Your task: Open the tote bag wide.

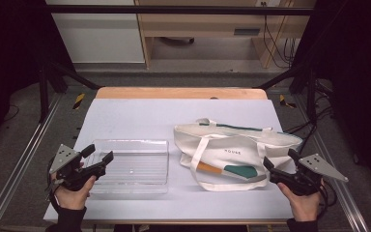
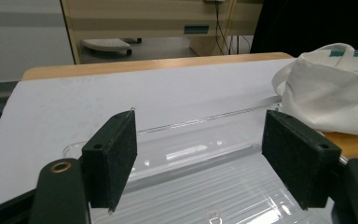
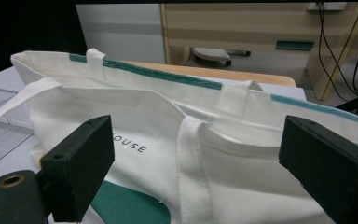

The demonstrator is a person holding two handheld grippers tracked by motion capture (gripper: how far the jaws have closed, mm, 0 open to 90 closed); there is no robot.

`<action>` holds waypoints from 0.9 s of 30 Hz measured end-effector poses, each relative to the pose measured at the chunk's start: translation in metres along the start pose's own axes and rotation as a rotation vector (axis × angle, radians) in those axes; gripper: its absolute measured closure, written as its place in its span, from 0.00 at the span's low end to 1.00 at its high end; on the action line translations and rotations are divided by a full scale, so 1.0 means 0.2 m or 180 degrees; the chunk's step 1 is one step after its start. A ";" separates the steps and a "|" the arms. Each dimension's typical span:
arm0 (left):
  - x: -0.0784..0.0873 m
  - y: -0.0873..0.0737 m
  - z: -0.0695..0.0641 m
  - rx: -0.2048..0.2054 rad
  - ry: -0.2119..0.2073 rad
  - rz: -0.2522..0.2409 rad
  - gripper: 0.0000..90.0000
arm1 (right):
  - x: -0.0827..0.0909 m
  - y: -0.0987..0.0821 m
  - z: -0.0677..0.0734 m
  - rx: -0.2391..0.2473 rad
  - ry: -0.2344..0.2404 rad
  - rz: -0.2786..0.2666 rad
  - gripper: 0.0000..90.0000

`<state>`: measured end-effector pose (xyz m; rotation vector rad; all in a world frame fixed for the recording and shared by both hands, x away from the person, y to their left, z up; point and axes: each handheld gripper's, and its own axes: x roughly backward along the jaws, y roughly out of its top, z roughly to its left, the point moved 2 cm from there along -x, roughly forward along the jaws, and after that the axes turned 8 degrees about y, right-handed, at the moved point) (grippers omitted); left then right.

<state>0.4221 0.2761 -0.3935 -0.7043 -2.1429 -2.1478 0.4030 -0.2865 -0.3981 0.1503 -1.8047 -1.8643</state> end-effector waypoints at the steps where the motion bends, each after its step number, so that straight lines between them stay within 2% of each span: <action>1: 0.00 0.00 -0.01 -0.0018 -0.0009 0.0005 0.29 | -0.01 0.00 0.01 0.0010 0.0013 0.0005 0.13; 9: -0.02 0.00 -0.09 -0.0045 -0.0145 -0.0031 0.30 | -0.06 0.00 0.07 0.0030 0.0045 0.0100 0.17; 14: -0.05 0.03 -0.14 -0.0049 -0.0195 -0.0041 0.32 | -0.10 0.03 0.14 0.0075 0.0193 0.0098 0.20; 21: -0.06 0.09 -0.18 -0.0027 -0.0238 -0.0083 0.34 | -0.14 0.08 0.19 0.0125 0.0337 0.0086 0.23; 23: -0.08 0.12 -0.20 0.0026 -0.0295 -0.0113 0.34 | -0.17 0.11 0.22 0.0177 0.0398 0.0073 0.25; 27: -0.12 0.15 -0.24 0.0012 -0.0367 -0.0104 0.35 | -0.21 0.12 0.26 0.0230 0.0452 0.0088 0.27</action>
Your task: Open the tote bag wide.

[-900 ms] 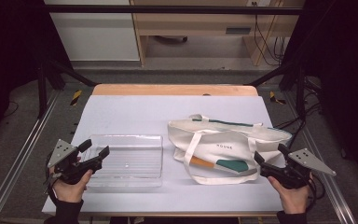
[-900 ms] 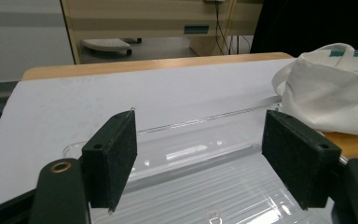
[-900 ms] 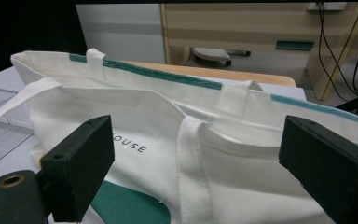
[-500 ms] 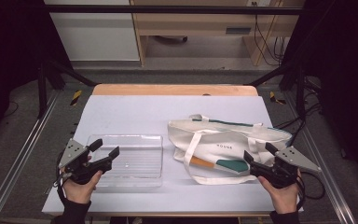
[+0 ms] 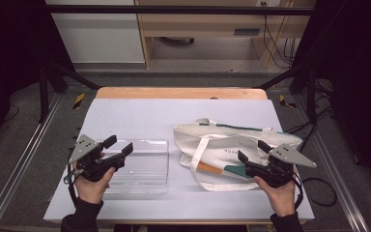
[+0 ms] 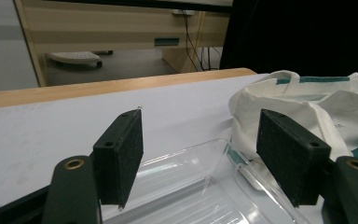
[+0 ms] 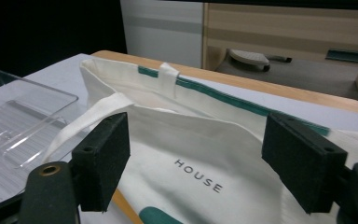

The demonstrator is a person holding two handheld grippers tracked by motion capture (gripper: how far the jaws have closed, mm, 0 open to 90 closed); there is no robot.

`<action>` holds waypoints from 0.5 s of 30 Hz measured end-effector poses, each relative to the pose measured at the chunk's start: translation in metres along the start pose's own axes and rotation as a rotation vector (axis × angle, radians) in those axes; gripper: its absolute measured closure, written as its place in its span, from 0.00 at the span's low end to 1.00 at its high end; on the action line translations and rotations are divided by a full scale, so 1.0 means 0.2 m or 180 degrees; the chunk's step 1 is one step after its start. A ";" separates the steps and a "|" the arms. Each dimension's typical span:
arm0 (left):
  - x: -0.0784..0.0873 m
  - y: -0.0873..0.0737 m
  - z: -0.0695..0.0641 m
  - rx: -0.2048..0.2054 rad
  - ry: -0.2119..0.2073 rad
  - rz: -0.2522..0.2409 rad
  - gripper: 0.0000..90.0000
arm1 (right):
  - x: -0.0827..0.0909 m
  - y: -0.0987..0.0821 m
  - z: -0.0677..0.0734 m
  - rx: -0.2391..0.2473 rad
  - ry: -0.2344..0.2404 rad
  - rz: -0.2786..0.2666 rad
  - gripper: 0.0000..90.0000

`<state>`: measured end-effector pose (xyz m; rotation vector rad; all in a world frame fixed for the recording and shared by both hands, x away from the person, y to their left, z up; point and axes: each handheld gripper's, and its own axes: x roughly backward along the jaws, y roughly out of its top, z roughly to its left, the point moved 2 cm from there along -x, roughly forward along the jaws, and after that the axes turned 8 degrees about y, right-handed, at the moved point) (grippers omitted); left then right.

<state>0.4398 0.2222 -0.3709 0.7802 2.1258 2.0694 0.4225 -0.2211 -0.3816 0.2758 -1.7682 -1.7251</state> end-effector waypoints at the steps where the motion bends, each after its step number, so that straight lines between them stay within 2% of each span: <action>1: -0.03 0.01 -0.03 -0.0041 -0.0025 0.0011 0.35 | -0.03 0.01 0.02 0.0026 0.0042 0.0027 0.28; 4: -0.06 0.03 -0.05 -0.0058 -0.0046 0.0019 0.36 | -0.07 0.01 0.03 0.0051 0.0092 0.0055 0.30; 5: -0.08 0.04 -0.07 -0.0062 -0.0063 0.0026 0.36 | -0.11 0.01 0.05 0.0081 0.0121 0.0101 0.31; 8: -0.11 0.06 -0.10 -0.0070 -0.0088 0.0024 0.36 | -0.14 0.02 0.06 0.0108 0.0124 0.0151 0.32; 9: -0.13 0.08 -0.12 -0.0066 -0.0108 0.0016 0.36 | -0.18 0.02 0.06 0.0116 0.0136 0.0168 0.33; 14: -0.19 0.14 -0.17 -0.0087 -0.0160 0.0011 0.37 | -0.24 0.05 0.08 0.0141 0.0179 0.0175 0.35; 15: -0.23 0.16 -0.19 -0.0092 -0.0178 0.0010 0.37 | -0.26 0.06 0.10 0.0161 0.0207 0.0183 0.36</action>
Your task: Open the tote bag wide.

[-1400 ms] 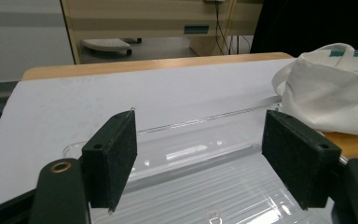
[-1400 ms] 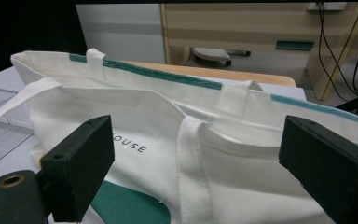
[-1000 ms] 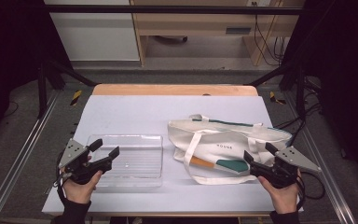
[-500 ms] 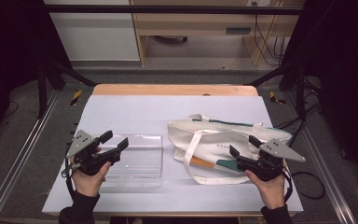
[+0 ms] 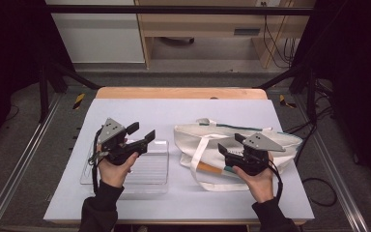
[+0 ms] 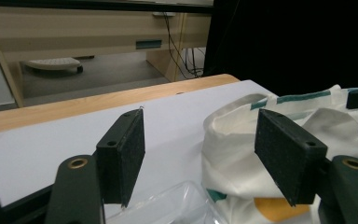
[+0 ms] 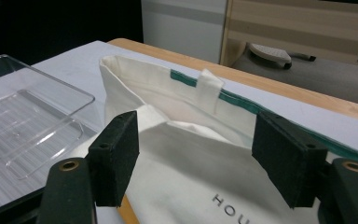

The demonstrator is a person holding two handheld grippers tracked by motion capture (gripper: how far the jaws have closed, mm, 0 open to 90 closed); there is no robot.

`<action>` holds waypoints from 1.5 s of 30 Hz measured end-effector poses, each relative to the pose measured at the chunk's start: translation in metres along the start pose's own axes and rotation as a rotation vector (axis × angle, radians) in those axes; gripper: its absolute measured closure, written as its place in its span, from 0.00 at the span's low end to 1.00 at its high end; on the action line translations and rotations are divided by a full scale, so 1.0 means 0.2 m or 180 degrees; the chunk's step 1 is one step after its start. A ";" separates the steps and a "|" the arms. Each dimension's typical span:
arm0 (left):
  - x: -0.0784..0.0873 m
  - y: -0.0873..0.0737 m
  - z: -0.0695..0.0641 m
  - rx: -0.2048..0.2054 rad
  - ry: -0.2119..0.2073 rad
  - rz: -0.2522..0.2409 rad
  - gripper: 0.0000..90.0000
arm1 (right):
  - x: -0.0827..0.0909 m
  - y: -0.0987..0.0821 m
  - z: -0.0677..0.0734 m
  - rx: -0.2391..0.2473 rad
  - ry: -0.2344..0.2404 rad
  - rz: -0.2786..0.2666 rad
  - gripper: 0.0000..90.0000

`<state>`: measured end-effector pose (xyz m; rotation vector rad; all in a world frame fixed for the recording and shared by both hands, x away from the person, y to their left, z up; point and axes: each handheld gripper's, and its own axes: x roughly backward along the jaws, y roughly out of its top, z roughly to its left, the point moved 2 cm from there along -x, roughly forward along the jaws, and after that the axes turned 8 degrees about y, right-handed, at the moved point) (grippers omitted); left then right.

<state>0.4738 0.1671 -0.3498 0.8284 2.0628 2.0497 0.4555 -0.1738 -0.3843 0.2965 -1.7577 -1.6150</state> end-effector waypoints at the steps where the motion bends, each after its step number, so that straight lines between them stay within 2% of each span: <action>1: 0.00 0.00 0.00 0.0000 0.0000 0.0000 0.37 | 0.00 0.00 0.00 0.0000 0.0000 0.0000 0.36; 2: -0.04 0.02 -0.02 -0.0030 0.0004 -0.0002 0.37 | -0.03 0.01 0.01 0.0012 0.0037 0.0007 0.37; 5: -0.08 0.04 -0.05 -0.0068 -0.0008 0.0012 0.38 | -0.07 0.02 0.03 0.0083 0.0074 0.0031 0.40; 6: -0.14 0.06 -0.08 -0.0110 -0.0029 0.0046 0.38 | -0.08 0.02 0.04 0.0092 0.0090 0.0044 0.44; 7: -0.14 0.06 -0.08 -0.0110 -0.0029 0.0046 0.38 | -0.08 0.02 0.04 0.0092 0.0090 0.0044 0.44; 8: -0.20 0.07 -0.11 -0.0134 -0.0061 0.0105 0.39 | -0.11 0.02 0.04 0.0147 0.0141 0.0084 0.50; 9: -0.20 0.07 -0.11 -0.0134 -0.0061 0.0105 0.40 | -0.11 0.02 0.04 0.0147 0.0141 0.0084 0.50; 10: -0.27 0.07 -0.13 -0.0155 -0.0071 0.0184 0.41 | -0.13 0.02 0.04 0.0149 0.0165 0.0102 0.52; 11: -0.27 0.07 -0.13 -0.0155 -0.0071 0.0184 0.41 | -0.13 0.02 0.04 0.0149 0.0165 0.0102 0.52; 12: -0.33 0.06 -0.15 -0.0150 -0.0081 0.0264 0.42 | -0.15 0.02 0.03 0.0154 0.0169 0.0132 0.52; 13: -0.33 0.06 -0.15 -0.0150 -0.0081 0.0264 0.43 | -0.15 0.01 0.03 0.0159 0.0177 0.0136 0.52; 14: -0.40 0.05 -0.16 -0.0113 -0.0105 0.0336 0.44 | -0.16 0.01 0.03 0.0146 0.0179 0.0141 0.51; 15: -0.43 0.04 -0.16 -0.0114 -0.0102 0.0364 0.44 | -0.16 0.01 0.03 0.0146 0.0175 0.0151 0.50; 19: -0.50 0.01 -0.19 -0.0172 -0.0089 0.0445 0.46 | -0.17 0.00 0.03 0.0149 0.0169 0.0163 0.49; 20: -0.54 -0.01 -0.20 -0.0269 -0.0066 0.0489 0.47 | -0.17 -0.01 0.02 0.0168 0.0175 0.0163 0.48; 23: -0.56 -0.03 -0.20 -0.0314 -0.0052 0.0533 0.50 | -0.17 -0.01 0.03 0.0173 0.0190 0.0157 0.46; 25: -0.58 -0.04 -0.20 -0.0306 -0.0080 0.0576 0.59 | -0.18 -0.01 0.03 0.0175 0.0232 0.0146 0.46; 26: -0.59 -0.06 -0.21 -0.0341 -0.0077 0.0691 0.63 | -0.19 -0.01 0.04 0.0184 0.0259 0.0149 0.44; 28: -0.60 -0.07 -0.21 -0.0330 -0.0104 0.0753 0.71 | -0.21 -0.01 0.05 0.0198 0.0284 0.0173 0.43; 32: -0.59 -0.08 -0.20 -0.0351 -0.0084 0.0774 0.79 | -0.25 0.00 0.06 0.0216 0.0303 0.0208 0.41; 35: -0.57 -0.09 -0.19 -0.0271 -0.0165 0.0775 0.89 | -0.30 0.01 0.08 0.0178 0.0372 0.0224 0.39; 39: -0.57 -0.08 -0.19 -0.0257 -0.0203 0.0787 0.91 | -0.34 0.01 0.07 0.0171 0.0373 0.0275 0.39; 42: -0.54 -0.08 -0.20 -0.0232 -0.0256 0.0759 0.91 | -0.39 -0.03 0.08 0.0188 0.0393 0.0415 0.40; 43: -0.54 -0.08 -0.20 -0.0232 -0.0256 0.0759 0.91 | -0.39 -0.03 0.08 0.0188 0.0393 0.0415 0.40; 44: -0.53 -0.08 -0.20 -0.0214 -0.0275 0.0749 0.91 | -0.40 -0.04 0.08 0.0269 0.0387 0.0485 0.49; 45: -0.53 -0.08 -0.20 -0.0204 -0.0286 0.0747 0.91 | -0.40 -0.04 0.08 0.0269 0.0387 0.0485 0.49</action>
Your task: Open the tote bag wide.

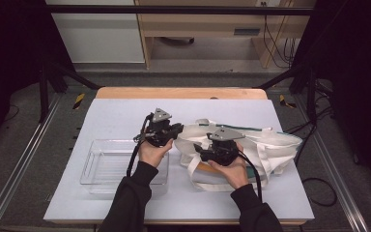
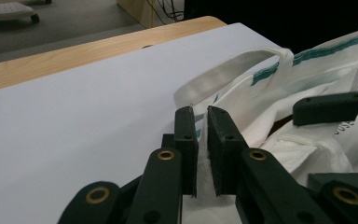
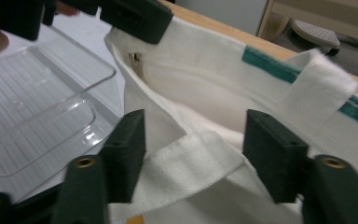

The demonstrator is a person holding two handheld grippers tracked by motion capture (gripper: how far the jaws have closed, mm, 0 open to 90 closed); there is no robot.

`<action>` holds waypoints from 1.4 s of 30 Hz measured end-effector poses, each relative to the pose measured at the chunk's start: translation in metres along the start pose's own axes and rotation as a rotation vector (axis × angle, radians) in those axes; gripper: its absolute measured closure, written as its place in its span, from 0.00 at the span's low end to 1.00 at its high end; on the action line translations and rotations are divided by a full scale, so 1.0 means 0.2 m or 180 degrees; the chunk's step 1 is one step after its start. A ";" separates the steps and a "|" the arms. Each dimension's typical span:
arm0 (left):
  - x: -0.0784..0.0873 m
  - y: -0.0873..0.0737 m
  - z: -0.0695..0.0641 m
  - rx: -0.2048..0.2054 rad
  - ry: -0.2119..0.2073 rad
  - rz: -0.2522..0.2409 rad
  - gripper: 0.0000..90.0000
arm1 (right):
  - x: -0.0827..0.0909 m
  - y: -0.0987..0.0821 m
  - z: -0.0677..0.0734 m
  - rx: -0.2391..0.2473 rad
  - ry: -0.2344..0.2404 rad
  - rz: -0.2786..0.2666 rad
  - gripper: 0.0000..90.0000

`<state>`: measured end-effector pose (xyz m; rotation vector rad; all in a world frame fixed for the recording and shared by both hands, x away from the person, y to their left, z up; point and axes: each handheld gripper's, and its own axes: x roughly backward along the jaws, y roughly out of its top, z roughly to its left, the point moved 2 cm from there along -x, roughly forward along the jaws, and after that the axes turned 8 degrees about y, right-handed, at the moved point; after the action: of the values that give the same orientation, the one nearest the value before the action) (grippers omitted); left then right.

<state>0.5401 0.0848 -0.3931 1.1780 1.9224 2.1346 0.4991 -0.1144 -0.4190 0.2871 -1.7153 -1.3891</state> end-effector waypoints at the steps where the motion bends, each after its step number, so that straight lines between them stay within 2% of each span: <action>1: 0.01 -0.01 0.00 0.0018 -0.0014 -0.0008 0.91 | -0.01 0.00 0.01 0.0063 -0.0034 0.0046 0.59; 3: 0.01 -0.01 -0.01 0.0025 -0.0012 -0.0023 0.91 | -0.01 -0.01 0.02 0.0096 -0.0067 0.0139 0.73; 4: 0.01 -0.01 -0.01 0.0025 -0.0012 -0.0023 0.91 | -0.01 -0.01 0.02 0.0096 -0.0067 0.0139 0.73; 6: 0.02 -0.02 -0.01 0.0044 -0.0025 -0.0056 0.91 | 0.00 -0.01 0.02 0.0089 -0.0082 0.0232 0.85; 7: 0.03 -0.02 -0.01 0.0067 -0.0008 -0.0077 0.91 | 0.02 -0.02 0.02 0.0056 -0.0020 0.0234 0.89; 9: 0.05 -0.03 -0.02 0.0048 0.0025 -0.0116 0.91 | 0.05 -0.02 0.04 0.0058 0.0060 0.0224 0.90; 11: 0.06 -0.03 -0.03 0.0021 0.0076 -0.0140 0.91 | 0.07 -0.03 0.07 0.0068 0.0161 0.0217 0.91; 12: 0.06 -0.03 -0.03 0.0021 0.0076 -0.0140 0.91 | 0.07 -0.03 0.07 0.0068 0.0161 0.0217 0.91; 14: 0.07 -0.05 -0.05 0.0056 0.0091 -0.0170 0.91 | 0.12 -0.05 0.13 0.0063 0.0348 0.0210 0.91; 17: 0.08 -0.07 -0.09 0.0068 0.0046 -0.0144 0.91 | 0.15 -0.10 0.20 -0.0055 0.0549 0.0192 0.91; 18: 0.08 -0.07 -0.09 0.0068 0.0046 -0.0144 0.91 | 0.15 -0.10 0.20 -0.0055 0.0549 0.0192 0.91; 19: 0.09 -0.10 -0.12 0.0044 0.0042 -0.0130 0.91 | 0.16 -0.14 0.23 -0.0134 0.0635 0.0164 0.91; 23: 0.10 -0.15 -0.16 0.0008 0.0075 -0.0122 0.91 | 0.16 -0.25 0.25 -0.0298 0.0666 0.0094 0.90; 25: 0.10 -0.17 -0.17 -0.0011 0.0120 -0.0100 0.91 | 0.14 -0.29 0.25 -0.0376 0.0662 0.0134 0.88; 27: 0.10 -0.19 -0.16 0.0019 0.0140 -0.0098 0.91 | 0.12 -0.30 0.24 -0.0417 0.0687 0.0149 0.82; 30: 0.11 -0.20 -0.13 0.0094 0.0134 -0.0113 0.91 | 0.15 -0.27 0.25 -0.0400 0.0719 0.0057 0.69; 32: 0.12 -0.21 -0.12 0.0125 0.0117 -0.0107 0.91 | 0.20 -0.24 0.24 -0.0371 0.0665 -0.0032 0.62; 34: 0.12 -0.22 -0.11 0.0126 0.0117 -0.0105 0.91 | 0.23 -0.23 0.22 -0.0348 0.0636 -0.0092 0.60; 35: 0.12 -0.22 -0.12 0.0122 0.0121 -0.0115 0.91 | 0.30 -0.21 0.19 -0.0362 0.0522 -0.0214 0.60; 36: 0.12 -0.22 -0.12 0.0122 0.0121 -0.0115 0.91 | 0.30 -0.21 0.19 -0.0362 0.0522 -0.0214 0.60; 37: 0.11 -0.22 -0.12 0.0104 0.0126 -0.0105 0.91 | 0.37 -0.21 0.13 -0.0367 0.0342 -0.0281 0.62; 39: 0.11 -0.22 -0.13 0.0101 0.0128 -0.0109 0.91 | 0.43 -0.23 0.06 -0.0441 0.0159 -0.0308 0.68; 41: 0.11 -0.22 -0.13 0.0078 0.0137 -0.0105 0.91 | 0.47 -0.26 -0.01 -0.0495 -0.0067 -0.0242 0.77; 42: 0.11 -0.22 -0.13 0.0078 0.0137 -0.0105 0.91 | 0.47 -0.26 -0.01 -0.0495 -0.0067 -0.0242 0.77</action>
<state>0.4908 0.0845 -0.4178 1.1051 1.9763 2.1433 0.4275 -0.1950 -0.4197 0.2537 -1.6169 -1.5768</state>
